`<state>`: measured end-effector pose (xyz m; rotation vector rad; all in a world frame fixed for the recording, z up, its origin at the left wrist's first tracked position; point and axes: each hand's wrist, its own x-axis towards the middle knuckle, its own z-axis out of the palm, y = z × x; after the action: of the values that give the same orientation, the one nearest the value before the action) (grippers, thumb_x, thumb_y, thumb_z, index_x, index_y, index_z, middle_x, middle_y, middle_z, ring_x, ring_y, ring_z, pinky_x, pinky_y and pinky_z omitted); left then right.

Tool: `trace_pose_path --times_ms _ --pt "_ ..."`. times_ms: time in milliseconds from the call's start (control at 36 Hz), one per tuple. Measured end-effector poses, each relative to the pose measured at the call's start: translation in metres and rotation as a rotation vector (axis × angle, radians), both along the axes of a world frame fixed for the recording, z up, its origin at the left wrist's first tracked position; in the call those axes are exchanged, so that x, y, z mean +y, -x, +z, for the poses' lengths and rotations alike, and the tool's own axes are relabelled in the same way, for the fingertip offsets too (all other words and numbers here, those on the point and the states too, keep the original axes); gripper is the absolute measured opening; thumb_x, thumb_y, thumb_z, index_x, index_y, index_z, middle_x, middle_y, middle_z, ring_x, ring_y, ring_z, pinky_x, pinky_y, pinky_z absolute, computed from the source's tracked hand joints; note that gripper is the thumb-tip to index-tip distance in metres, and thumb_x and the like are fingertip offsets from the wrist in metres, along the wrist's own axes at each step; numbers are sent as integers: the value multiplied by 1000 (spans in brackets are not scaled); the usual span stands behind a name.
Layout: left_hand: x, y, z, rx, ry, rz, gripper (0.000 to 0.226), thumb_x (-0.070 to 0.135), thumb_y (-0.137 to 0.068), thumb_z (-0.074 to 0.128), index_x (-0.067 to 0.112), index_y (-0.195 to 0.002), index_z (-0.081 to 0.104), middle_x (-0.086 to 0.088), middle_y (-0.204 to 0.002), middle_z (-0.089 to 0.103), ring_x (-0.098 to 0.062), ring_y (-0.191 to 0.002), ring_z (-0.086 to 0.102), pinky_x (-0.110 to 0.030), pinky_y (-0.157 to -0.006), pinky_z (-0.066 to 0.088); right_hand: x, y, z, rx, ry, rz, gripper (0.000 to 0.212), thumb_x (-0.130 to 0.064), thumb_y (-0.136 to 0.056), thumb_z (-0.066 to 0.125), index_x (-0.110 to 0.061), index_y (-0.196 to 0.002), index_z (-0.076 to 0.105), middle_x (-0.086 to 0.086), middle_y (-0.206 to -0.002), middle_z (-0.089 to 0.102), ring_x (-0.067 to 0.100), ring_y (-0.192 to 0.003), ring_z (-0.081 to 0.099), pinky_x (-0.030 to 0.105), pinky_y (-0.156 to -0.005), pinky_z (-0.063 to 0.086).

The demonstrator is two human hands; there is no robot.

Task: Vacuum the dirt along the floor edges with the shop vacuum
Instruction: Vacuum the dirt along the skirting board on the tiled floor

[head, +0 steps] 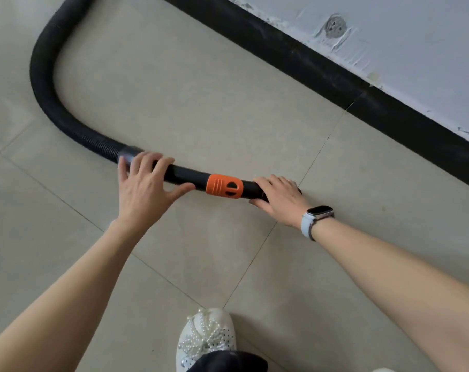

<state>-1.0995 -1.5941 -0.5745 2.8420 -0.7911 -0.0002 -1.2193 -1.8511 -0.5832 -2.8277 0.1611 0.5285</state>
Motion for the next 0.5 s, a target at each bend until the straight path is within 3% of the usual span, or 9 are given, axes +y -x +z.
trace_pose_path --times_ms 83,194,333,500 --pt "3 8 -2 88 172 202 80 64 -84 52 16 -145 34 -14 -153 27 -31 -145 13 -51 -118 8 16 -9 0 3 -102 -50 45 -45 -96 47 -17 -130 43 9 -120 53 32 -111 50 40 -94 36" --pt "17 39 -14 238 273 463 90 51 -87 60 21 -153 6 -10 -161 -2 -26 -148 -6 -45 -119 4 44 -30 2 -24 -249 -119 44 -44 -97 47 -15 -129 44 9 -122 52 32 -111 50 43 -92 40" --pt "55 85 -54 513 5 613 97 60 -83 59 21 -153 4 -11 -160 -8 -30 -147 -10 -50 -116 4 69 -52 6 -29 -394 -205 40 -43 -96 51 -14 -122 46 10 -118 54 32 -107 51 43 -88 42" --pt "79 108 -69 526 -49 597 98 63 -81 59 18 -152 9 -9 -161 -7 -26 -147 -11 -46 -117 -1 94 -11 7 74 -549 -220 36 -40 -94 55 -18 -122 47 4 -111 52 28 -105 53 40 -88 43"
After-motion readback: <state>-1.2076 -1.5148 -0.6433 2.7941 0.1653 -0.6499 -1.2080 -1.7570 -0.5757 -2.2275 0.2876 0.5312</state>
